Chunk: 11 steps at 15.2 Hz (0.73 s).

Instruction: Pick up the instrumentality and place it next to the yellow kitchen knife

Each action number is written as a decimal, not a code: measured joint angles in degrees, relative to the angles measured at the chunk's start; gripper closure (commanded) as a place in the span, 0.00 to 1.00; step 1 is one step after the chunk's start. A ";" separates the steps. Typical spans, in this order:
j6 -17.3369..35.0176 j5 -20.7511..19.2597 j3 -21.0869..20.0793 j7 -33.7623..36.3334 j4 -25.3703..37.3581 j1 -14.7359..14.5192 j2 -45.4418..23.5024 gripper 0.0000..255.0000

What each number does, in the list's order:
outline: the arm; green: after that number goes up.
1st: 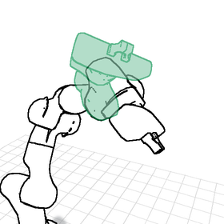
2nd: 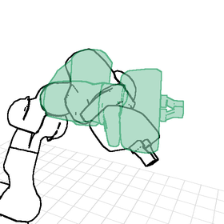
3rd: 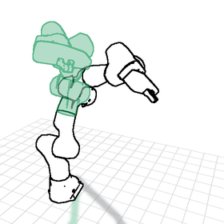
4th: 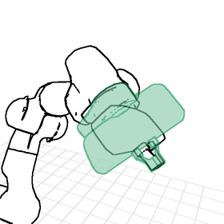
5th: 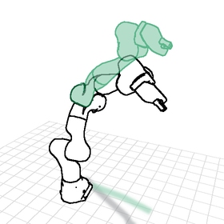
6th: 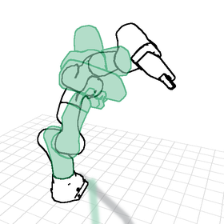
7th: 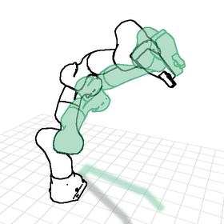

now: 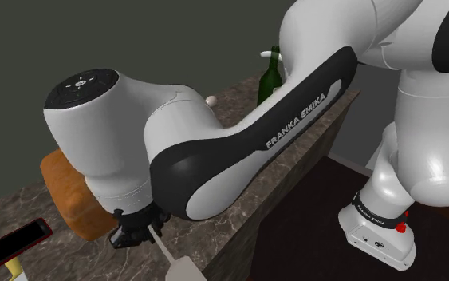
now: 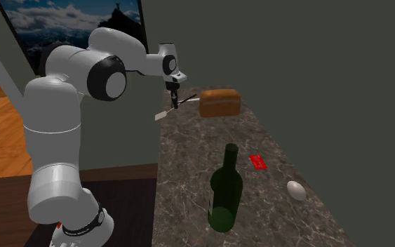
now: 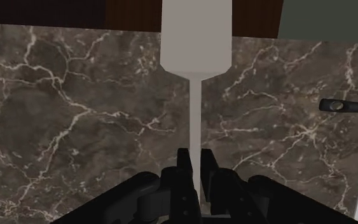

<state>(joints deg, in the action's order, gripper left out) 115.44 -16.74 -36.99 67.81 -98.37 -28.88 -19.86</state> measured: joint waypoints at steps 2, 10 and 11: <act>0.78 -0.74 0.19 0.85 -0.03 -0.62 -1.02 1.00; 5.22 -2.76 1.12 2.47 -2.63 -1.28 -3.41 1.00; 5.76 -3.13 1.33 2.66 -2.71 -1.42 -3.95 1.00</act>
<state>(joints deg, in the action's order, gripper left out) 121.20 -19.87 -35.66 70.47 -101.08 -30.29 -23.81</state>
